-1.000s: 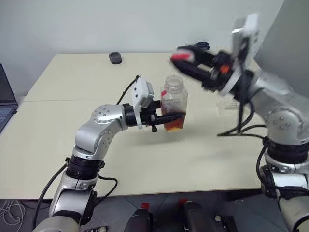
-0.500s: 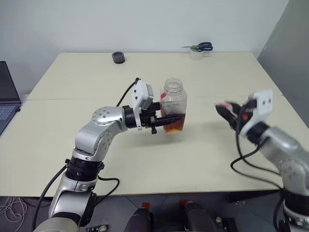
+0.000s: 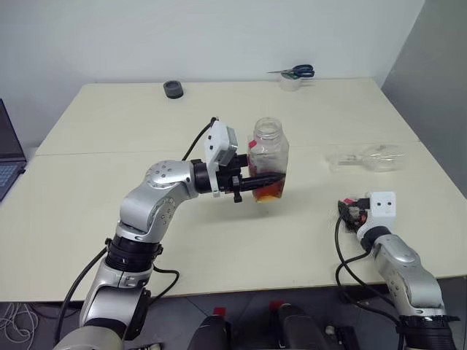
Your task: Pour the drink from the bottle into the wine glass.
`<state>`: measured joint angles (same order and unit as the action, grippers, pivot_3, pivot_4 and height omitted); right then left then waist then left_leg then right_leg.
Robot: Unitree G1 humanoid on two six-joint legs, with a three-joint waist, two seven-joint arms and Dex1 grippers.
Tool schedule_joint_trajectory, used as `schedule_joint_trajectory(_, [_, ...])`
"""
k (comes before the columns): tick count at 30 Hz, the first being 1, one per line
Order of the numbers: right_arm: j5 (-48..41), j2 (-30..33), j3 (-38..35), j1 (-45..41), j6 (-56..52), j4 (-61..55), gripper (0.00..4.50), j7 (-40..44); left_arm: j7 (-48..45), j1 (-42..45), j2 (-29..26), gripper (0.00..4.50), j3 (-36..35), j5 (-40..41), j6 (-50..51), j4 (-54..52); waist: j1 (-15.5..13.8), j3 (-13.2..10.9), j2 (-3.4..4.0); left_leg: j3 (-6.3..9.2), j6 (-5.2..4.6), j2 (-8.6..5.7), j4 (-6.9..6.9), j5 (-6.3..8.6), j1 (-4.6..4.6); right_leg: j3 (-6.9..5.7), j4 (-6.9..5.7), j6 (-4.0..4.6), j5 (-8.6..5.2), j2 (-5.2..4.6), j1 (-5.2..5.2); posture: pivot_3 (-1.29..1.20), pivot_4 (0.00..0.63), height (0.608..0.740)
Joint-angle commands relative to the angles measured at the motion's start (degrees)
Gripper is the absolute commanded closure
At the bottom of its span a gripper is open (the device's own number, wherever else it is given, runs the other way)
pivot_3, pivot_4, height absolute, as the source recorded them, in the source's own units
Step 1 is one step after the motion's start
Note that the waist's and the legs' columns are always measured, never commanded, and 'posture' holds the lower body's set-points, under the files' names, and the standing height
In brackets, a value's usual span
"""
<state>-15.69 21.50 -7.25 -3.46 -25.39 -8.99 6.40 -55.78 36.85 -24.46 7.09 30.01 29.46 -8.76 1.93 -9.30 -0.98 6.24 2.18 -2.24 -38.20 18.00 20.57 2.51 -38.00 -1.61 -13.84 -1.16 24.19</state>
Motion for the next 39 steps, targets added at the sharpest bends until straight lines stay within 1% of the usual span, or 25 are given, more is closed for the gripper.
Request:
schedule_joint_trajectory(1, [0.9,0.0,-0.1,0.5,1.0,-1.5,0.03,1.9,-0.1,1.1,-0.1,2.69,-1.0,0.3,-1.0,-1.8,0.0,0.0,0.0,0.0,0.0,0.0,0.0,0.0,0.0,0.0,0.0,0.0,0.0,0.0,0.0,0.0,0.15,0.74])
schedule_joint_trajectory(10, [0.9,0.2,-1.9,0.6,-2.7,-5.5,0.03,2.4,0.0,0.8,-0.1,2.69,-1.0,0.5,-0.8,-2.1,-0.1,0.0,0.0,0.04,0.0,0.0,0.0,0.0,0.0,0.0,-0.01,0.0,0.0,-0.01,0.01,0.0,0.15,0.74])
schedule_joint_trajectory(16, [0.3,1.2,-2.2,0.2,-4.7,-8.2,0.03,4.4,-0.1,0.7,-0.1,2.69,-0.9,0.5,-0.8,-2.3,-0.1,0.0,0.0,0.04,0.0,0.0,0.0,0.0,0.01,0.0,-0.01,0.0,0.0,-0.01,0.01,0.0,0.15,0.74])
schedule_joint_trajectory(19, [-1.2,2.8,-2.3,1.5,-7.7,-12.2,0.03,6.9,-0.1,0.5,-0.4,2.69,-1.1,0.6,-0.8,-2.5,-0.1,0.0,0.0,0.04,0.0,-0.01,0.0,0.0,0.01,-0.01,-0.01,0.0,0.0,-0.01,0.01,0.0,0.15,0.74])
schedule_joint_trajectory(21, [-2.5,4.4,-3.9,1.6,-9.5,-15.1,0.03,8.2,0.0,0.3,-0.6,2.69,-1.3,0.5,-0.9,-2.5,-0.1,0.0,0.0,0.05,0.0,0.0,-0.01,0.0,0.02,-0.01,0.0,0.0,0.0,-0.01,0.0,0.0,0.15,0.74])
schedule_joint_trajectory(24, [-5.2,7.1,-6.0,-0.4,-11.3,-19.4,0.03,10.6,0.7,0.0,-0.8,2.69,-1.8,0.4,-0.9,-2.6,-0.1,0.0,0.0,0.06,0.0,-0.02,-0.02,0.0,0.02,-0.01,-0.01,0.0,0.0,-0.01,0.0,0.0,0.15,0.74])
schedule_joint_trajectory(26, [-5.0,10.9,-4.4,-2.4,-10.2,-21.6,0.03,14.7,1.8,-0.3,-0.7,2.69,-2.3,0.0,-1.0,-2.4,0.0,0.0,0.01,0.05,-0.01,-0.01,-0.03,0.0,0.01,-0.01,-0.01,0.0,0.0,-0.01,0.0,0.0,0.15,0.74])
schedule_joint_trajectory(28, [-8.4,13.0,-3.8,-5.1,-9.2,-23.7,0.03,19.9,4.3,-0.5,-0.6,2.69,-2.7,-1.7,-1.8,-1.2,0.0,0.0,0.0,0.05,-0.01,0.0,-0.02,0.01,-0.01,-0.03,-0.01,0.0,0.0,-0.01,0.0,0.0,0.15,0.74])
schedule_joint_trajectory(30, [-15.6,13.1,-5.0,-8.4,-11.4,-25.5,0.03,23.9,7.5,-0.3,-0.3,2.69,-3.1,-4.5,-3.2,0.8,0.0,0.0,0.0,0.05,-0.02,0.02,-0.01,0.01,0.0,-0.08,0.0,0.0,0.0,0.0,-0.02,0.0,0.15,0.74])
schedule_joint_trajectory(32, [-23.6,14.1,-5.8,-12.2,-15.9,-27.0,0.03,26.7,11.9,0.3,-0.2,2.69,-3.9,-8.0,-4.9,3.6,-0.1,0.0,0.0,0.08,-0.02,0.02,-0.02,0.01,0.0,-0.1,0.01,0.0,0.0,-0.01,-0.04,0.0,0.15,0.74])
schedule_joint_trajectory(35, [-30.0,15.8,-5.4,-17.6,-20.2,-27.3,0.03,27.6,20.2,1.8,0.4,2.69,-5.6,-13.4,-7.8,8.1,-0.3,0.0,-0.02,0.19,-0.02,0.0,-0.1,0.01,0.04,-0.12,0.02,0.0,0.0,-0.06,-0.04,0.0,0.15,0.74])
schedule_joint_trajectory(39, [-35.6,15.0,-4.1,-24.9,-24.2,-25.9,0.03,25.8,35.5,3.9,1.4,2.69,-9.9,-21.2,-11.4,14.4,-0.4,0.0,-0.04,0.29,-0.02,-0.01,-0.19,0.01,0.19,-0.2,0.02,0.0,0.01,-0.18,0.02,0.0,0.15,0.74])
